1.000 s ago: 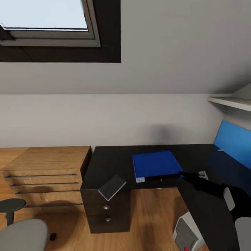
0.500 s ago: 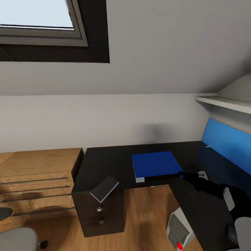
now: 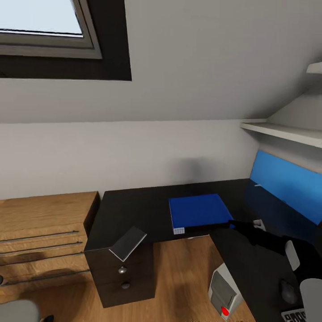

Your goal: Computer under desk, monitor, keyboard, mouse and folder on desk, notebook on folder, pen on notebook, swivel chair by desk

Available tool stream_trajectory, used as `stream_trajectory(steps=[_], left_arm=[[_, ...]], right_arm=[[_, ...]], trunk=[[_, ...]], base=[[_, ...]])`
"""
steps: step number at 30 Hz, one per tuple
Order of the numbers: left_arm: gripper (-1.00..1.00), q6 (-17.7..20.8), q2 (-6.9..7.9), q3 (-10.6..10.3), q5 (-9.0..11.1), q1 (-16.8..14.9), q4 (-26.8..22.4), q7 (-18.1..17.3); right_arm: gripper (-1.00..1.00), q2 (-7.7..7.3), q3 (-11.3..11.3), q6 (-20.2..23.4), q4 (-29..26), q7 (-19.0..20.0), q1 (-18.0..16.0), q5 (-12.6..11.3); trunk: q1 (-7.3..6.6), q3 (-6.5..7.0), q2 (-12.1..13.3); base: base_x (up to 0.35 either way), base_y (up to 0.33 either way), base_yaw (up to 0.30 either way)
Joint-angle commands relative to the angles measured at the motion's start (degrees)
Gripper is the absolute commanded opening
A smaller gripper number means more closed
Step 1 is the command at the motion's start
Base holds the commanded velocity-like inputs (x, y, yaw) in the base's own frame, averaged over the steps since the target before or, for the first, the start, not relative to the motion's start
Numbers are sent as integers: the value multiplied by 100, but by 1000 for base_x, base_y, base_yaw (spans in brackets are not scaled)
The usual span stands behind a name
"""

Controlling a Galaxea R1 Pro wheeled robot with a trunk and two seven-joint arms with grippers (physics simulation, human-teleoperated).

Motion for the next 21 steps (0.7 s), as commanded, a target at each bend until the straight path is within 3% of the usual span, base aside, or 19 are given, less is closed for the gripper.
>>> stream_trajectory(steps=[1, 16, 21], left_arm=[[100, -13, -1, 17, -15, -3, 0, 2], [100, -13, -1, 17, -19, -3, 0, 2], [100, -13, -1, 17, -17, -3, 0, 2]], right_arm=[[-100, 5, -8, 34, 3, 1, -7, -21], [-100, 53, -14, 32, 61, 9, -7, -21], [-100, 39, -13, -332, 284, 48, -7, -30]], trunk=[[1, -9, -8], [1, -9, -8], [1, -9, -8]], base=[[0, 0, -136], [0, 0, -12], [0, 0, 0]])
